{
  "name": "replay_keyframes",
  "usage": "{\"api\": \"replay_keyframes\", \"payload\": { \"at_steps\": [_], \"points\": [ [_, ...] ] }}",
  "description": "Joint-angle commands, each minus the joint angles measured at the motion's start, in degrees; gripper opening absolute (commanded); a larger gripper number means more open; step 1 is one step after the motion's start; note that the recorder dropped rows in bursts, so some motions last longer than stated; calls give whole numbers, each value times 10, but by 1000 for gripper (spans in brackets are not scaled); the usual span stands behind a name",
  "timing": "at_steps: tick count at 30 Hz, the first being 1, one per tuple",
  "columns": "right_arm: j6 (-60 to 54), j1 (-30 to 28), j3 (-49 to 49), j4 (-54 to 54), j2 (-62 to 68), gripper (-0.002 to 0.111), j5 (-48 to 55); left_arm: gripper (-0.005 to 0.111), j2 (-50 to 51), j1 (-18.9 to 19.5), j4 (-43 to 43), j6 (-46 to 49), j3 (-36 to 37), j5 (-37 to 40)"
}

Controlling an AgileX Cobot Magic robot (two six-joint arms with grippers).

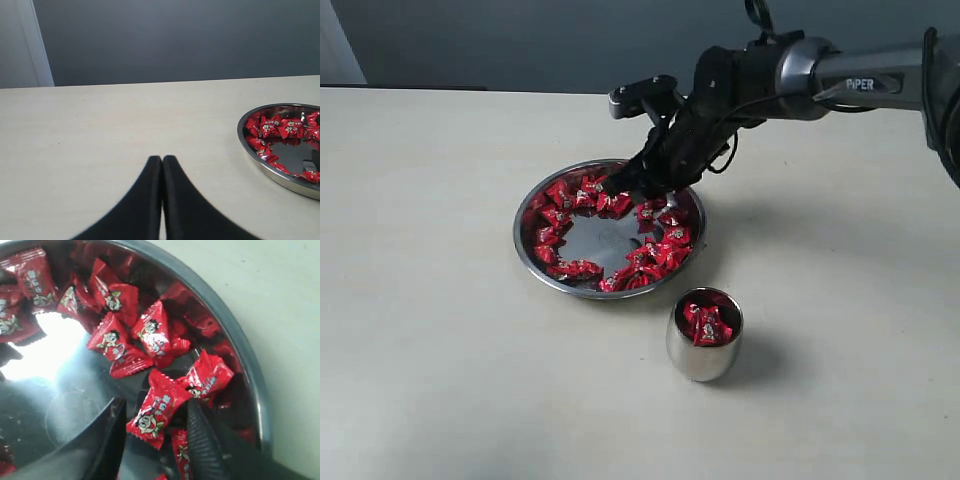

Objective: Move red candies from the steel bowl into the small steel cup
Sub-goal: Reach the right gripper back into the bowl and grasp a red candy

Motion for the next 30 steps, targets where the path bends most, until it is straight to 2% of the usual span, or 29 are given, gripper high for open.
{"api": "replay_keyframes", "payload": {
  "at_steps": [1, 9, 19, 20, 23, 30],
  "points": [
    [4, -2, -15, -18, -2, 39, 23, 0, -3, -3, -1, -1, 1, -2],
    [5, -2, -15, -16, 19, 39, 33, 0, -3, -3, -1, -1, 1, -2],
    [5, -2, -15, -5, 43, 39, -5, 0, -3, -3, -1, -1, 1, -2],
    [5, -2, -15, -5, 43, 33, 1, 0, -3, -3, -1, -1, 1, -2],
    [5, -2, -17, -5, 40, -1, 16, 0, -3, -3, -1, -1, 1, -2],
    [5, -2, -17, 0, -3, 0, 52, 0, -3, -3, -1, -1, 1, -2]
  ]
}}
